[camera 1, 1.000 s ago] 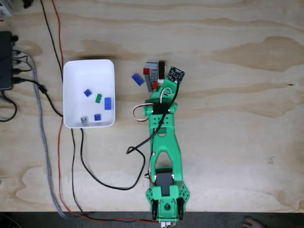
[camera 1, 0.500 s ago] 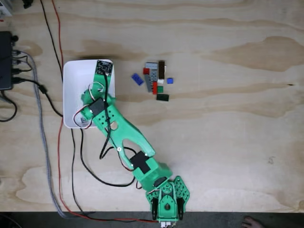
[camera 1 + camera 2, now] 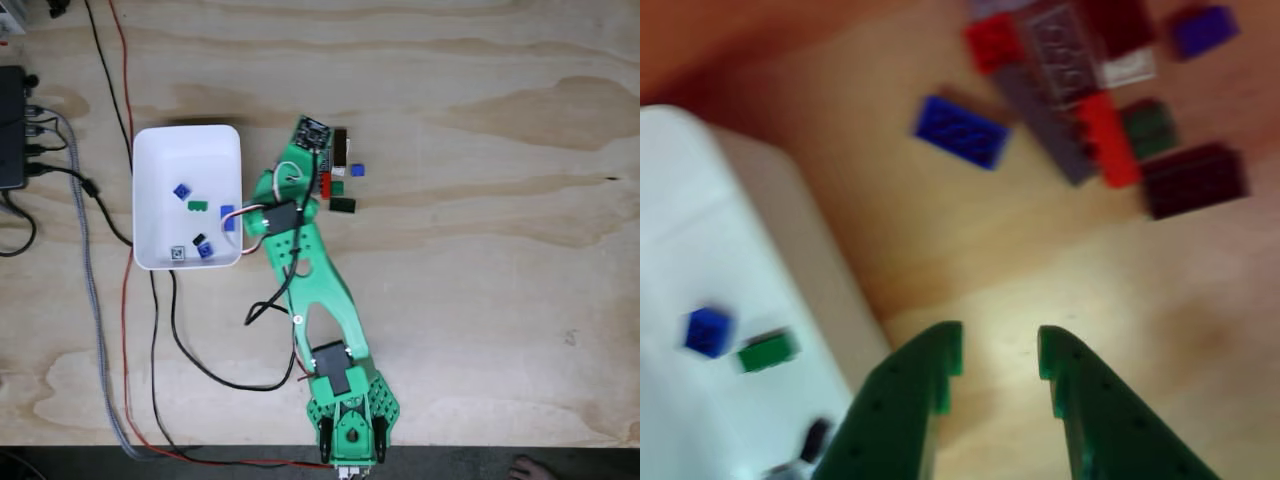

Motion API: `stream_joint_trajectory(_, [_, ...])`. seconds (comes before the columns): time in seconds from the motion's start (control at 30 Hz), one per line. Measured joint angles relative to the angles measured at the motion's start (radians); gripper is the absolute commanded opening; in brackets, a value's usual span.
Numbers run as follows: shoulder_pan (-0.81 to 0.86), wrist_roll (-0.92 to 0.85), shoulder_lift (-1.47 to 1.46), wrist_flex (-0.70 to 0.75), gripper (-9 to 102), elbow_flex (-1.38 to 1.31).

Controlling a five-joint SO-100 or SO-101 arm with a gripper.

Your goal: Put all lego bricks in the bin.

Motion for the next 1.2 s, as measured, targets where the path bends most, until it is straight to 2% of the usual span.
stream_joint_trajectory(0.07, [0.092, -0.126, -0.008, -0.058, 3, 0.156])
stream_joint_trajectory(0.17, [0.132, -0.252, -0.071, -0.161, 6, 0.281])
stream_joint_trajectory(0.43, [0.192, -0.351, -0.275, -0.219, 10, 0.239])
stream_joint_trajectory(0.53, [0.21, -0.376, -0.307, -0.232, 27, 0.198])
stream_joint_trajectory(0.87, [0.222, -0.423, -0.337, -0.273, 36, 0.155])
stream_joint_trajectory(1.03, [0.213, -0.425, -0.354, -0.307, 27, 0.138])
stream_joint_trajectory(1.2, [0.213, -0.445, -0.354, -0.322, 13, 0.137])
